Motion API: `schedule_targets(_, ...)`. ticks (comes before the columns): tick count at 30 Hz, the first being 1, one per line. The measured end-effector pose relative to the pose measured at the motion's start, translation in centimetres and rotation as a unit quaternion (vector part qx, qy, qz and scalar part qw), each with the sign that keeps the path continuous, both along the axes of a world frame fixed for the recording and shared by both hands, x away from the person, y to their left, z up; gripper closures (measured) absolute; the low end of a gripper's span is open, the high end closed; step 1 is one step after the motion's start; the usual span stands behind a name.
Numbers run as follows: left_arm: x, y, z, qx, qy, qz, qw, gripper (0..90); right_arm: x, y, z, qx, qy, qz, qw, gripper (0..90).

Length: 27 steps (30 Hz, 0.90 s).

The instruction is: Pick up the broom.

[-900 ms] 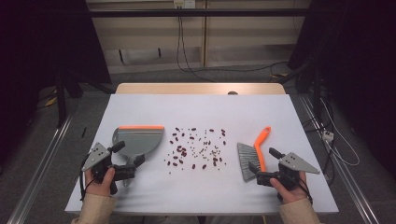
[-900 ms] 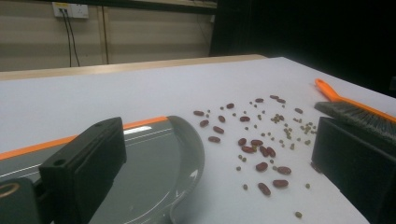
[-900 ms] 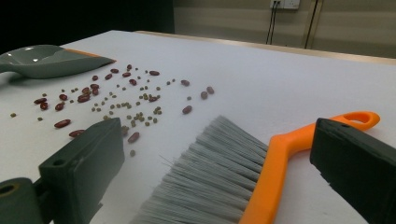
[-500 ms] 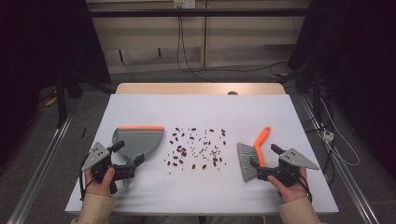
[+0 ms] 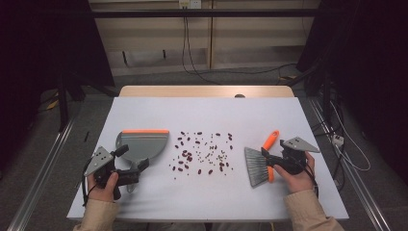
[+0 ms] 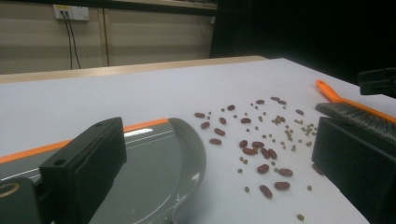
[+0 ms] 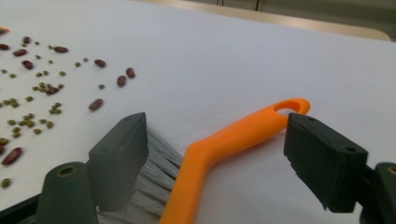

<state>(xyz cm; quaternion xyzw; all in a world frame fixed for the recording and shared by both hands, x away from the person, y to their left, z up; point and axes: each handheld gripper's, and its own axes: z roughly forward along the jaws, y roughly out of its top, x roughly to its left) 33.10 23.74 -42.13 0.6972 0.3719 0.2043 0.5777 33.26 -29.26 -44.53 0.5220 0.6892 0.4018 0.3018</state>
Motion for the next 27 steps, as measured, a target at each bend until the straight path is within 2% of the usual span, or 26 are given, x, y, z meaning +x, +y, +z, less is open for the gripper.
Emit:
schedule_targets(2,0.0,0.1,0.0,0.002,-0.002,-0.001,1.0000,2.9,0.5,0.0,-0.1,0.001,0.008,-0.009,0.9999,23.2)
schedule_targets(4,0.0,0.1,0.0,0.002,-0.002,-0.002,1.0000,2.9,1.2,0.0,-0.4,0.002,0.014,-0.028,0.9995,29.5)
schedule_targets(5,0.0,0.0,0.0,-0.001,0.000,-0.001,1.0000,2.9,1.2,0.0,-0.4,0.002,0.014,-0.028,0.9995,29.5)
schedule_targets(6,0.0,0.0,0.0,0.000,-0.001,-0.001,1.0000,2.9,1.4,0.0,-0.4,0.007,0.024,-0.024,0.9994,35.3)
schedule_targets(7,0.0,0.0,0.0,0.002,-0.001,-0.002,1.0000,2.9,1.8,0.1,-0.6,0.000,0.035,-0.031,0.9989,35.7)
schedule_targets(9,0.0,0.0,0.0,0.003,-0.001,-0.004,1.0000,2.9,2.1,0.2,-0.6,-0.008,0.039,-0.033,0.9987,38.9)
schedule_targets(15,0.1,0.0,-0.1,0.003,0.001,-0.004,1.0000,2.9,2.6,0.4,-0.7,-0.014,0.056,-0.041,0.9975,43.2)
schedule_targets(16,0.1,0.0,-0.1,0.002,0.001,-0.004,1.0000,2.9,2.8,0.4,-0.9,-0.012,0.067,-0.044,0.9967,43.6)
schedule_targets(22,0.1,-0.1,-0.1,0.001,0.002,-0.006,1.0000,2.9,3.0,0.7,-1.1,-0.005,0.077,-0.047,0.9959,44.6)
schedule_targets(25,0.1,-0.1,-0.1,0.003,0.001,-0.006,1.0000,2.9,3.1,1.0,-1.4,-0.001,0.100,-0.050,0.9937,44.8)
schedule_targets(27,0.1,-0.1,-0.1,0.002,0.002,-0.006,1.0000,2.9,3.1,1.1,-1.3,0.000,0.103,-0.055,0.9931,46.3)
